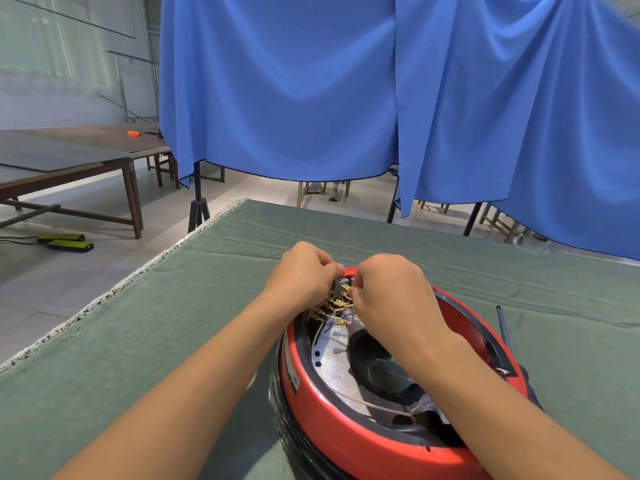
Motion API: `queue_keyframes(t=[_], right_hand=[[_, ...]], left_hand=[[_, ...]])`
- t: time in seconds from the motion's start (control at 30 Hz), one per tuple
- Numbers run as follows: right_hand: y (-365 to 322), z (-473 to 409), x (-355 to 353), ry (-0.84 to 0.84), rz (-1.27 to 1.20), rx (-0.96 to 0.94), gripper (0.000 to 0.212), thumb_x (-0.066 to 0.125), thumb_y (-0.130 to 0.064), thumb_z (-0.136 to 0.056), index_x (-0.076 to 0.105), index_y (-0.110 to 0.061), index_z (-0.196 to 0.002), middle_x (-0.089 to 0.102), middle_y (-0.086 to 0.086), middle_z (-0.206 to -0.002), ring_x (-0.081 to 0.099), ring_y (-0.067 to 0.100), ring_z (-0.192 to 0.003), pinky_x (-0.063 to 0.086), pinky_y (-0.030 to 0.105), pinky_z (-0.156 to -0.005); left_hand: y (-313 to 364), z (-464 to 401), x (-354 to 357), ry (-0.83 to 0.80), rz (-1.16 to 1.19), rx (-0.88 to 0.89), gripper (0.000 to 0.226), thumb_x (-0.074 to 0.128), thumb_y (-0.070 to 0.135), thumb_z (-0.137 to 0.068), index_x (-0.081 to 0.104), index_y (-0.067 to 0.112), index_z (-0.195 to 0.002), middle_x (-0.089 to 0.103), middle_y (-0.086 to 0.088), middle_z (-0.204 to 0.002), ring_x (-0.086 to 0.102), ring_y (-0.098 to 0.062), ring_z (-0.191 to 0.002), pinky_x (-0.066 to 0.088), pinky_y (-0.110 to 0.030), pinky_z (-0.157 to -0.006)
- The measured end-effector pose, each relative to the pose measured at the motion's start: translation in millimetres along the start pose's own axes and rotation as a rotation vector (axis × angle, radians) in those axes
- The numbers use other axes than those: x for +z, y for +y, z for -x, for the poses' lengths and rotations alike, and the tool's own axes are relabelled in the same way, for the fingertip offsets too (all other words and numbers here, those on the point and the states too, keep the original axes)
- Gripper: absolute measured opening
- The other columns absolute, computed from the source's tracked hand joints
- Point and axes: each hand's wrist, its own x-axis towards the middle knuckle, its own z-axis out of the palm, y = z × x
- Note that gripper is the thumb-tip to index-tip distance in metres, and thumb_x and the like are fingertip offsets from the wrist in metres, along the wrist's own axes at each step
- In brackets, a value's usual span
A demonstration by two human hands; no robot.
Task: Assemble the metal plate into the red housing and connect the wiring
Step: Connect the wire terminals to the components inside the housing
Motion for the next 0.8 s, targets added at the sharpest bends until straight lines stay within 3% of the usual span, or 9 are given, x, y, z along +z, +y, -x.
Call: queue_keyframes(t=[0.13,0.23,0.43,0.53,0.8], right_hand=[[1.4,2.4,-1.4,0.018,-0.010,0.018,0.021,0.052,-0.028,-0.092,0.068,-0.016,-0.094,0.066,0.002,-0.094,0.060,0.021,-0.089,0.052,0.033,-0.078],[1.8,4.8,-3.0,0.029,-0.013,0.032,0.023,0.051,-0.034,-0.093,0.069,-0.020,-0.093,0.067,-0.001,-0.092,0.061,0.018,-0.086,0.054,0.033,-0.076],[1.3,4.7,-4.7,-0.005,0.004,0.027,0.022,0.051,-0.034,-0.094,0.071,-0.025,-0.097,0.069,-0.002,-0.092,0.062,0.019,-0.086,0.054,0.033,-0.074],[3.1,4.7,-6.8,-0.035,-0.015,0.035,0.019,0.053,-0.030,-0.093,0.072,-0.025,-0.095,0.069,-0.002,-0.091,0.061,0.019,-0.085,0.053,0.033,-0.075],[3.0,2.5,-6.8,-0.096,0.002,0.041,0.017,0.054,-0.022,-0.093,0.070,-0.019,-0.098,0.068,0.004,-0.095,0.061,0.024,-0.087,0.048,0.031,-0.073]], left_hand=[[-0.4,-0.1,-1.3,0.042,-0.019,-0.022,0.037,0.065,0.032,-0.088,0.070,0.006,-0.063,0.046,0.003,-0.043,0.045,-0.019,-0.054,0.041,-0.031,-0.061],[-0.2,0.4,-1.2,0.036,-0.026,-0.032,0.039,0.065,0.032,-0.088,0.066,0.010,-0.056,0.047,0.003,-0.042,0.046,-0.021,-0.054,0.040,-0.030,-0.061],[1.0,1.8,-2.0,0.031,0.007,-0.023,0.031,0.064,0.033,-0.089,0.075,0.009,-0.072,0.059,-0.003,-0.055,0.057,-0.024,-0.065,0.051,-0.037,-0.071],[0.8,2.4,-2.5,0.037,0.007,-0.023,0.033,0.064,0.033,-0.089,0.074,0.007,-0.071,0.052,0.000,-0.048,0.050,-0.021,-0.057,0.048,-0.035,-0.065],[-1.2,0.9,-2.0,0.037,0.006,-0.025,0.034,0.064,0.033,-0.088,0.073,0.008,-0.067,0.055,-0.001,-0.051,0.053,-0.023,-0.063,0.049,-0.035,-0.068]])
